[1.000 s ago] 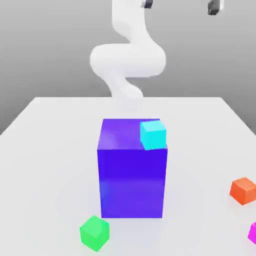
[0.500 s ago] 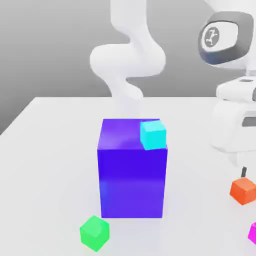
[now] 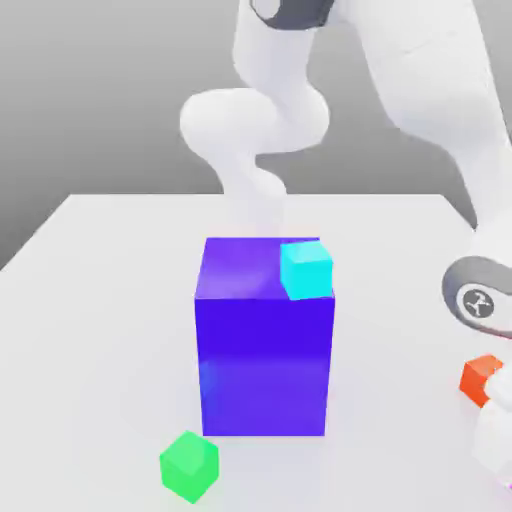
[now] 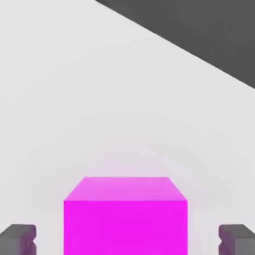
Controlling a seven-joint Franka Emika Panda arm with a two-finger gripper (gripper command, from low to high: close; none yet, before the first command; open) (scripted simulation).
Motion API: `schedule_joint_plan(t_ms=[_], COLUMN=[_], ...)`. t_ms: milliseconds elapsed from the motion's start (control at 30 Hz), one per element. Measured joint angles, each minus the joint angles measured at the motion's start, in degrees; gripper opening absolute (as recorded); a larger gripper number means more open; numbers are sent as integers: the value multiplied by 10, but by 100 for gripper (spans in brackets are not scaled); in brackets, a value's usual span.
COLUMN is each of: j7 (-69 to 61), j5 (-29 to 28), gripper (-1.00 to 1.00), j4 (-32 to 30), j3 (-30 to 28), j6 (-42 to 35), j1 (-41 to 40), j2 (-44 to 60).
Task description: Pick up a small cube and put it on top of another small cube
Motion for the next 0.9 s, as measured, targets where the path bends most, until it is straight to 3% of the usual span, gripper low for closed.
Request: schedule_joint_plan(t_ms=[167,333,900], j7=[-1,-48,-498], j5=[2,54,71], gripper=[-100,-100,-100], j4=[-1,-13,-21], j3=[2,45,114], j6=[-1,-60,-131], j1=[-1,-39,-213], j2=[-2,-79,-60])
